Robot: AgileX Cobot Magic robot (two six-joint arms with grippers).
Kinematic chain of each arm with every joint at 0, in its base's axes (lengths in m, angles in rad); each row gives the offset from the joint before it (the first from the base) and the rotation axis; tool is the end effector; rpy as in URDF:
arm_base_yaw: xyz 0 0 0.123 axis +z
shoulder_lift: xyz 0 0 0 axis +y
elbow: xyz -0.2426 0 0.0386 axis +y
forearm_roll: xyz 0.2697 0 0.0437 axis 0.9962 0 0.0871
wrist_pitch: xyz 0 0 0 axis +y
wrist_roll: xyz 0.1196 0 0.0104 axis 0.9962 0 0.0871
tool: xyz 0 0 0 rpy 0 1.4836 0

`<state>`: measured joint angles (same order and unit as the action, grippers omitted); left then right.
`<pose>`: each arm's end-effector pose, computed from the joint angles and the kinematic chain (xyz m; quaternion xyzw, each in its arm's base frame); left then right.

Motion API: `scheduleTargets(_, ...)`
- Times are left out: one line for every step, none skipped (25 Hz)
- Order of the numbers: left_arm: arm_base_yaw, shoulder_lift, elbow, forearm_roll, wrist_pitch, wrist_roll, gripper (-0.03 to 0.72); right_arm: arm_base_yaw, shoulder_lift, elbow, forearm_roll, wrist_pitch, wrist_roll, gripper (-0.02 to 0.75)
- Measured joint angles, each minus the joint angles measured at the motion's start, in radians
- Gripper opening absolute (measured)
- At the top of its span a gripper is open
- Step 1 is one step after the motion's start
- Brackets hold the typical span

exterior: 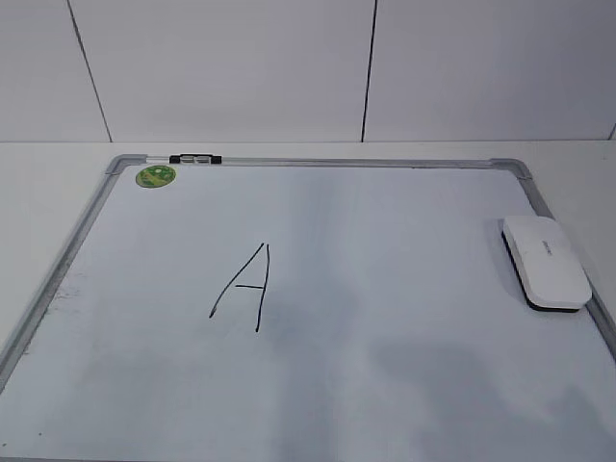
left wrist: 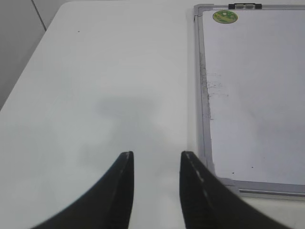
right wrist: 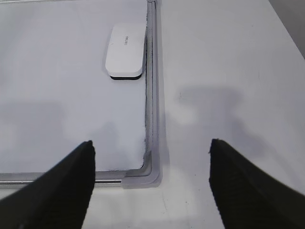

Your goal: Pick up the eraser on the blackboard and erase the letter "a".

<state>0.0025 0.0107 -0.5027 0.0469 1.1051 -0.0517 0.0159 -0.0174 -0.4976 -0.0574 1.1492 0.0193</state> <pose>0.0786 0.0052 0.2699 -0.0248 0.8660 0.0111 0.4993 0.0725 -0.0051 0.2659 0.0041 0.8715 -0.0200 0.4901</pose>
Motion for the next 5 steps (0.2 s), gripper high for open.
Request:
scheduleTargets(0.000,0.000,0.000,0.000,0.000,0.000,0.245,0.000,0.000,0.000,0.000,0.000,0.000,0.593)
scheduleTargets(0.000,0.000,0.000,0.000,0.000,0.000,0.245,0.000,0.000,0.000,0.000,0.000,0.000,0.593)
scheduleTargets(0.000,0.000,0.000,-0.002,0.000,0.000,0.245,0.000,0.000,0.000,0.000,0.000,0.000,0.593)
scheduleTargets(0.000,0.000,0.000,-0.001,0.000,0.000,0.245,0.000,0.000,0.000,0.000,0.000,0.000,0.593)
scheduleTargets(0.000,0.000,0.000,-0.001,0.000,0.000,0.245,0.000,0.000,0.000,0.000,0.000,0.000,0.593)
